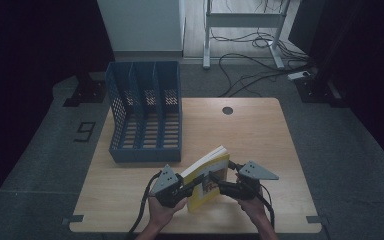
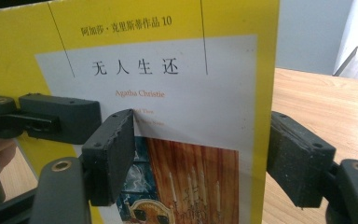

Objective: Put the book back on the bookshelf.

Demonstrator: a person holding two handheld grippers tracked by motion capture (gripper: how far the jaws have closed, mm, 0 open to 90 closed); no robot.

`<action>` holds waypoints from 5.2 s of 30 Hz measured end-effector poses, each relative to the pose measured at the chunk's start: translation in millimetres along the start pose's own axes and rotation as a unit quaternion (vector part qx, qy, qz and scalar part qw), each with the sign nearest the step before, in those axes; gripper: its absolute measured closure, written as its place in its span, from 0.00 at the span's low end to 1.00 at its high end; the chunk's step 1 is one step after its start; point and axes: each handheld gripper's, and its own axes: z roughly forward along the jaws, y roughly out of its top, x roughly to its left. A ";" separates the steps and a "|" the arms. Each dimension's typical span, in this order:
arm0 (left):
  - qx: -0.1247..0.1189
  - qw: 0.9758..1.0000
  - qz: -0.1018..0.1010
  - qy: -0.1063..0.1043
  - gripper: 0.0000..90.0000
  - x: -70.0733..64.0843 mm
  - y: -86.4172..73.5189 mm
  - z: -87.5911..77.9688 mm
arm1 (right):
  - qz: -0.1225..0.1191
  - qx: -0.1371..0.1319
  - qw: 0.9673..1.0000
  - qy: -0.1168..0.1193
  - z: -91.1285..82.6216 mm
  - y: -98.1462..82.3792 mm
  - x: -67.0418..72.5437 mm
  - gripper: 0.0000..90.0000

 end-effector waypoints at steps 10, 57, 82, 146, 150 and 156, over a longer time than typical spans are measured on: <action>-0.006 1.000 -0.018 0.001 0.84 6.2 1.0 -2.3 | 0.014 -0.003 1.000 0.008 -3.6 -3.1 -4.8 0.34; -0.046 0.997 -0.065 0.015 0.84 27.3 18.5 -32.2 | 0.048 0.109 0.989 -0.089 -3.6 -62.0 -52.5 0.33; -0.054 0.994 -0.077 0.046 0.84 32.4 40.6 -36.7 | 0.049 0.141 0.981 -0.121 -5.2 -68.1 -63.2 0.33; -0.100 0.988 -0.082 0.087 0.84 58.4 95.1 -58.3 | -0.001 0.224 0.961 -0.163 8.7 -81.5 -56.1 0.31; -0.102 0.987 -0.086 0.087 0.84 60.5 98.0 -59.5 | -0.001 0.224 0.961 -0.164 8.7 -81.5 -56.1 0.31; -0.104 0.986 -0.093 0.092 0.84 64.4 99.7 -59.5 | -0.001 0.224 0.961 -0.164 8.6 -81.5 -56.2 0.31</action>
